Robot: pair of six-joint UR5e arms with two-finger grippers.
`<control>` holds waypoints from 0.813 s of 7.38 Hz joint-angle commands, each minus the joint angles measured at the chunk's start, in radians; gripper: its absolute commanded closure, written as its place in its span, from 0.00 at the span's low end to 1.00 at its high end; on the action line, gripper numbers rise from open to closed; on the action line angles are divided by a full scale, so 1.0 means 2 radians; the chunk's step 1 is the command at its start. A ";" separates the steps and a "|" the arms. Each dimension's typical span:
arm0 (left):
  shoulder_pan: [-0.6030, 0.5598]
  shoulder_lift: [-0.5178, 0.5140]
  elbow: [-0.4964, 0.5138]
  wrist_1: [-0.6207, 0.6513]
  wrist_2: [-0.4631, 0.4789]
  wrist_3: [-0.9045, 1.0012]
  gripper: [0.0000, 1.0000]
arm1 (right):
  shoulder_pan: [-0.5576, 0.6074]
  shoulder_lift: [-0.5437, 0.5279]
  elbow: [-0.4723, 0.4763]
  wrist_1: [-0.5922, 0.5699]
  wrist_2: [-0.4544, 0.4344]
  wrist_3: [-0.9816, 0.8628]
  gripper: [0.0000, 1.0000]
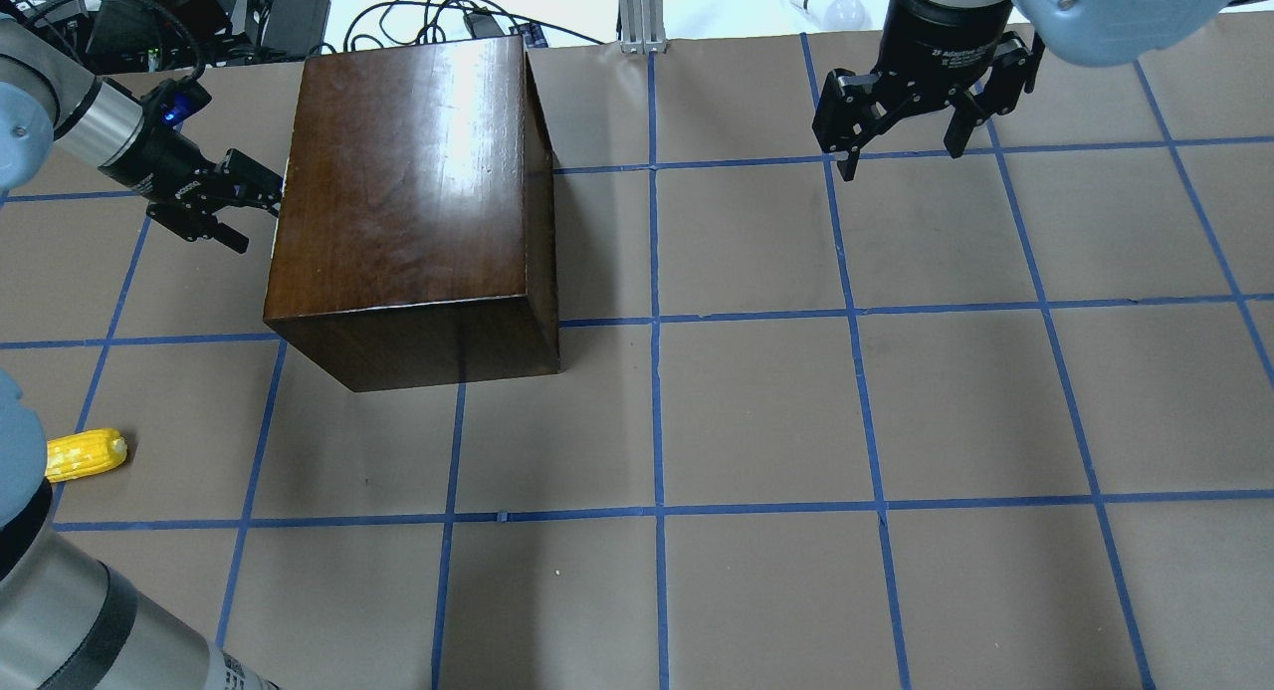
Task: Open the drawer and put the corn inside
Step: 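Close the left gripper on the white drawer handle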
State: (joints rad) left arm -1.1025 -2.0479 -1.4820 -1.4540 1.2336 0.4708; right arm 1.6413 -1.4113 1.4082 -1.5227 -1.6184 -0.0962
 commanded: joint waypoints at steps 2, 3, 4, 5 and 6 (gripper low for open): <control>0.000 -0.001 0.000 0.004 0.011 -0.001 0.00 | 0.000 0.000 0.000 0.000 0.000 0.000 0.00; 0.001 -0.001 0.002 0.004 0.012 -0.001 0.00 | 0.000 0.000 0.000 0.000 0.000 0.001 0.00; 0.001 -0.001 0.002 0.008 0.018 -0.001 0.00 | 0.000 0.000 0.000 0.001 0.000 0.001 0.00; 0.001 -0.001 0.002 0.016 0.040 -0.001 0.00 | 0.000 0.000 0.000 0.000 0.000 0.001 0.00; 0.001 -0.001 0.002 0.021 0.047 -0.001 0.00 | 0.000 0.000 0.000 0.000 0.000 0.001 0.00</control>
State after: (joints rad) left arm -1.1015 -2.0493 -1.4779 -1.4254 1.3009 0.4682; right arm 1.6414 -1.4113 1.4082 -1.5228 -1.6183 -0.0952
